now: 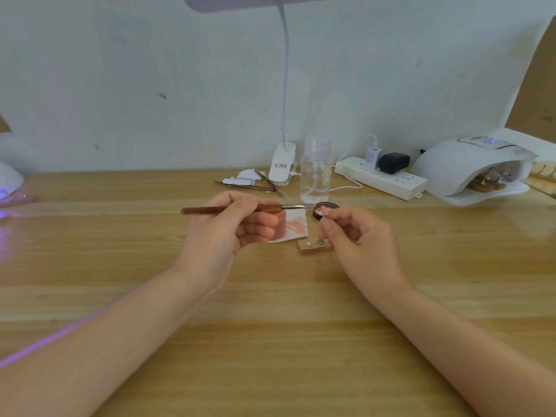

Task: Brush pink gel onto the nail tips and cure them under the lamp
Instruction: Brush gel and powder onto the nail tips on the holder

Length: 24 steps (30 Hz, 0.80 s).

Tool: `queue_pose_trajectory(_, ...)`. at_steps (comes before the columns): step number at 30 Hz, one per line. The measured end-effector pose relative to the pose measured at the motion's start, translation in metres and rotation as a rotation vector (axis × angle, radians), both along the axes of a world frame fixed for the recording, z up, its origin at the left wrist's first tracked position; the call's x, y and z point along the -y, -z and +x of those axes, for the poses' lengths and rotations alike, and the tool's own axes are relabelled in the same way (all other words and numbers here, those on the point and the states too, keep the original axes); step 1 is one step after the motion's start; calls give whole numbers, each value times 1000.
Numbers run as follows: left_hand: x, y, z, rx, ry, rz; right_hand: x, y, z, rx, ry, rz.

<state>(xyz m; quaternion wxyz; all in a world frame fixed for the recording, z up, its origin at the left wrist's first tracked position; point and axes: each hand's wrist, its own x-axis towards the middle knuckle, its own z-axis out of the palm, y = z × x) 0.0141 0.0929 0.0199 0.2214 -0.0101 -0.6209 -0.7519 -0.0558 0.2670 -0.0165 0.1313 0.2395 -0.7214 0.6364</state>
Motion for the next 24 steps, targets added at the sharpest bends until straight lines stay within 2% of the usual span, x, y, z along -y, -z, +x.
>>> queue_pose_trajectory(6, -4, 3, 1, -28, 109, -2, 1, 0, 1, -4, -1, -13)
queue_pose_trajectory(13, 0, 3, 1, -45, 58, -30, 0, 0, 1, 2, -8, -27)
queue_pose_trajectory(20, -2, 6, 0, -50, 133, -23, 0, -1, 2, -12, 1, -24)
queue_pose_trajectory(24, 1, 6, -1, -58, 79, -3, 0, -2, 3, -21, 5, -16)
